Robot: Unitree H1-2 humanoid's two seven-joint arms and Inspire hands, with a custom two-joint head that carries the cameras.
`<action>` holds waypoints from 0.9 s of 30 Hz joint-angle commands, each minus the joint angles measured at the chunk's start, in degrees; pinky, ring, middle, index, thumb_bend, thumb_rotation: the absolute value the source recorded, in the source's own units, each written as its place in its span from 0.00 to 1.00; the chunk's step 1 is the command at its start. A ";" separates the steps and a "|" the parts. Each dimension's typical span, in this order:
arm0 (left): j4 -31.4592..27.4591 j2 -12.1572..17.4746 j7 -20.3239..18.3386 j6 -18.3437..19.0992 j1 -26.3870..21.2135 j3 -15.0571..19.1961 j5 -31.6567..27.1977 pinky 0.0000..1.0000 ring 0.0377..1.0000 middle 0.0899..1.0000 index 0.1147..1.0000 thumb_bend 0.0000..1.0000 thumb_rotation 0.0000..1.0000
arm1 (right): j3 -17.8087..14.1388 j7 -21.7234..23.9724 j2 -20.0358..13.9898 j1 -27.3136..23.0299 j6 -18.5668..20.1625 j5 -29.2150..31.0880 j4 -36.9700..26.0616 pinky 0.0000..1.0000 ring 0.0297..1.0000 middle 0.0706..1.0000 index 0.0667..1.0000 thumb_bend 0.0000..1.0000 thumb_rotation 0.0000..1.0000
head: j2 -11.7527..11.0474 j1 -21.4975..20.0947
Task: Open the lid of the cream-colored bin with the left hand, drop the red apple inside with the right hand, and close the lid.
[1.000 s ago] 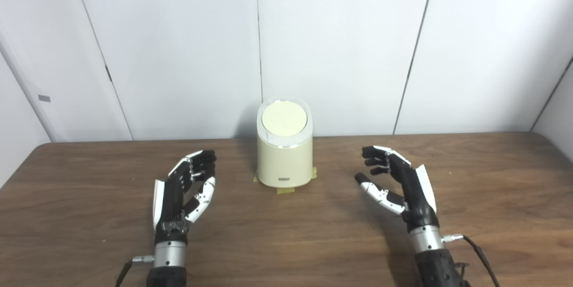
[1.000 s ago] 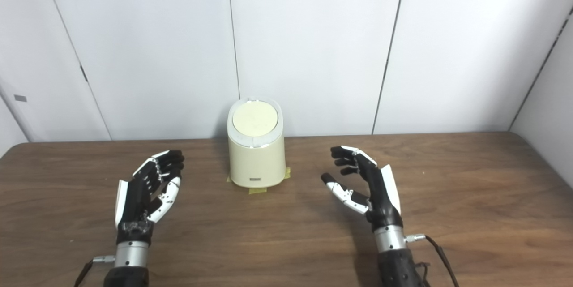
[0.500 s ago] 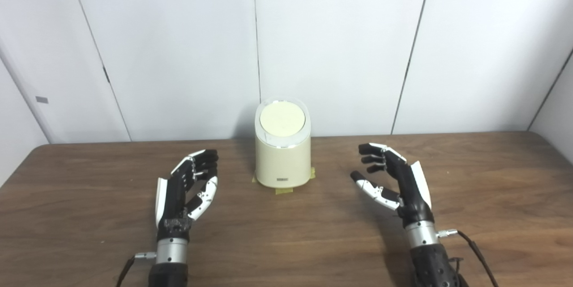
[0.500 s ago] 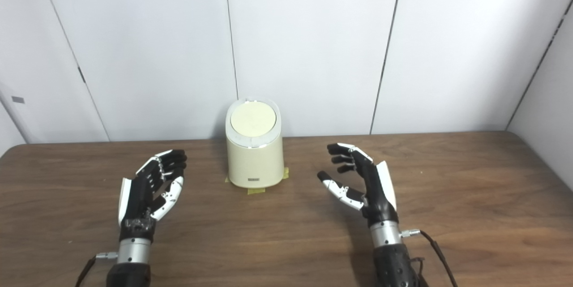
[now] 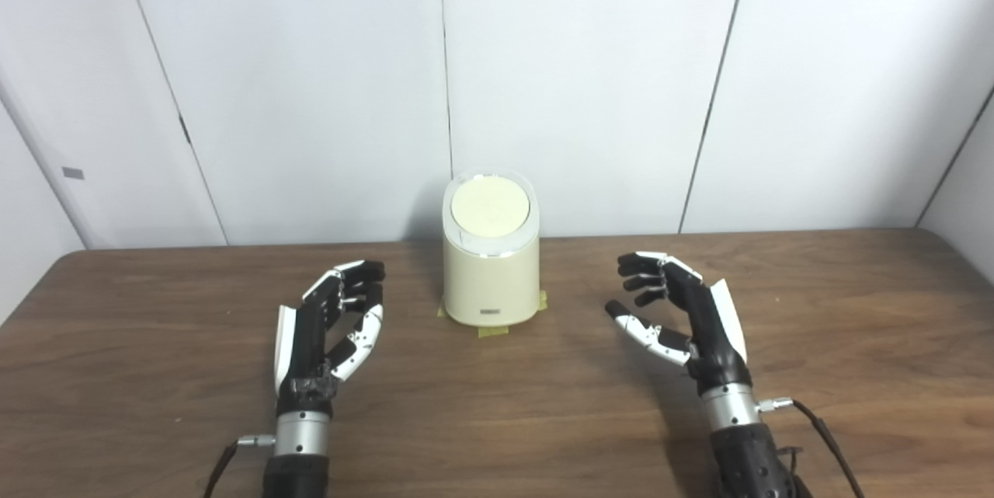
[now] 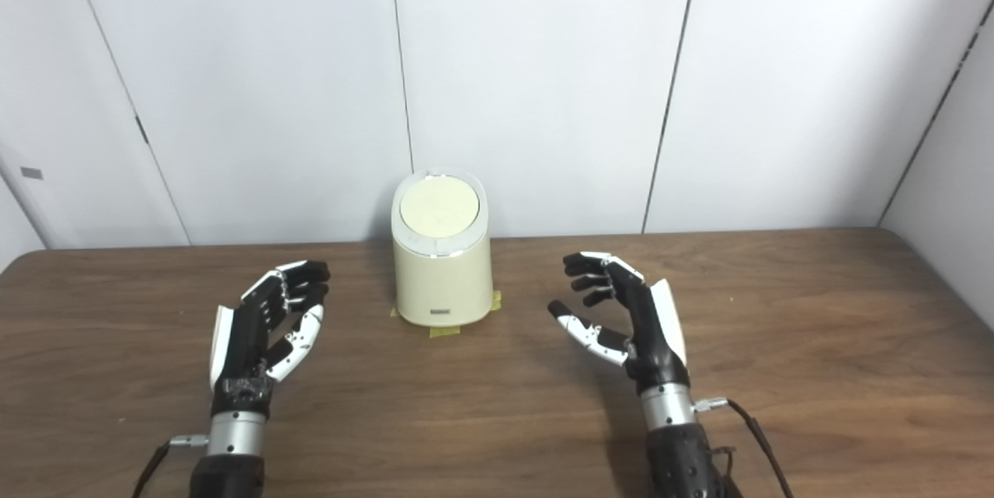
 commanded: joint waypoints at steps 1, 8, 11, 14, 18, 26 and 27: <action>2.04 0.80 0.62 -2.45 1.46 -0.23 1.86 0.59 0.66 0.65 0.64 0.24 0.17 | 0.07 -0.18 0.20 0.83 -1.18 0.12 1.03 0.50 0.59 0.62 0.62 0.29 0.22 | 0.02 -0.05; 1.17 0.61 0.89 -1.11 1.65 -0.25 2.44 0.59 0.66 0.66 0.64 0.24 0.19 | 0.21 -0.11 0.25 1.09 -0.60 -0.06 0.32 0.53 0.61 0.64 0.62 0.29 0.20 | 0.07 0.00; 1.25 0.65 0.87 -1.37 1.63 -0.28 2.40 0.59 0.66 0.66 0.64 0.24 0.19 | 0.30 -0.21 0.21 1.06 -0.48 -0.39 0.38 0.54 0.62 0.64 0.63 0.29 0.22 | 0.20 0.00; 1.12 0.51 0.57 -1.10 1.74 -0.17 1.69 0.59 0.66 0.66 0.64 0.24 0.21 | 0.35 -0.12 0.16 1.04 -0.46 -0.40 0.45 0.53 0.61 0.64 0.63 0.29 0.24 | 0.15 -0.01; 1.30 0.59 0.57 -1.40 1.74 -0.23 1.80 0.59 0.66 0.66 0.64 0.24 0.22 | 0.42 -0.28 0.18 1.07 -0.70 -0.61 0.29 0.51 0.61 0.63 0.62 0.29 0.22 | 0.15 -0.01; 1.42 0.45 0.55 -1.32 1.65 -0.15 1.51 0.59 0.66 0.66 0.63 0.24 0.21 | 0.16 -0.03 0.35 0.92 -1.62 0.85 0.94 0.53 0.61 0.64 0.62 0.30 0.21 | 0.18 0.24; 1.39 0.44 0.52 -1.29 1.66 -0.17 1.50 0.59 0.66 0.66 0.63 0.25 0.22 | 0.17 -0.08 0.33 0.89 -1.70 0.83 1.00 0.53 0.61 0.64 0.62 0.30 0.21 | 0.17 0.25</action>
